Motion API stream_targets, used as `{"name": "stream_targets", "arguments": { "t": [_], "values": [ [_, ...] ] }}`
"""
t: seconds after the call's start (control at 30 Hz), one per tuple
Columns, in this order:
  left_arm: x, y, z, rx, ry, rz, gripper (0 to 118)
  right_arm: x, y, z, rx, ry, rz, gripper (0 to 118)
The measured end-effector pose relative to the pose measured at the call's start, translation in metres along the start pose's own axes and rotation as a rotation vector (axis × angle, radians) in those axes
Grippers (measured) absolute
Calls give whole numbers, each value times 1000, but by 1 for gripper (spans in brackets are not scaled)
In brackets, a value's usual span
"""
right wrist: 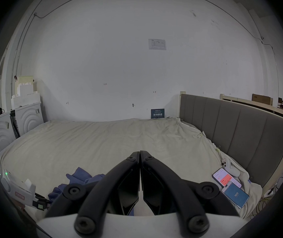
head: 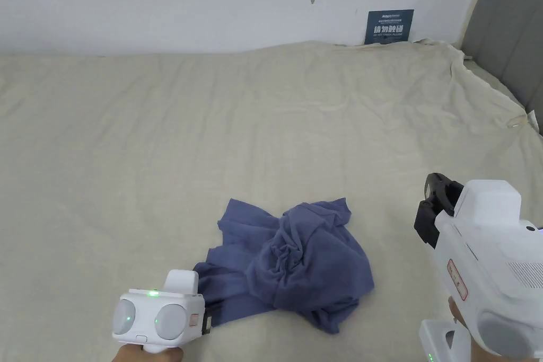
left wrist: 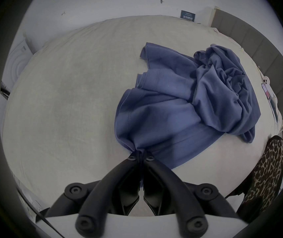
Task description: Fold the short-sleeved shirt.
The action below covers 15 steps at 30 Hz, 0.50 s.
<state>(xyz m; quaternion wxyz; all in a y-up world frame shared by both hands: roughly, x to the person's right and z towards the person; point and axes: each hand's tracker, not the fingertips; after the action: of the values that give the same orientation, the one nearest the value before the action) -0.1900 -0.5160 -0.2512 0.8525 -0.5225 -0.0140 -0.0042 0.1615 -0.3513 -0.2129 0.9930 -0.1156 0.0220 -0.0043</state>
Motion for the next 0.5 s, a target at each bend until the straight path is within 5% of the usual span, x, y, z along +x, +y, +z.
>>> {"name": "stream_targets", "arguments": {
  "t": [0.4, 0.43, 0.5],
  "values": [
    [-28, 14, 65, 204, -142, 115, 0, 12, -29, -120, -373, 99, -27, 2],
    [-28, 16, 65, 206, -145, 114, 0, 12, -34, -133, -401, 106, -31, 5],
    [-28, 17, 64, 211, -147, 109, 0, 10, -44, -159, -462, 116, -40, 39]
  ]
}}
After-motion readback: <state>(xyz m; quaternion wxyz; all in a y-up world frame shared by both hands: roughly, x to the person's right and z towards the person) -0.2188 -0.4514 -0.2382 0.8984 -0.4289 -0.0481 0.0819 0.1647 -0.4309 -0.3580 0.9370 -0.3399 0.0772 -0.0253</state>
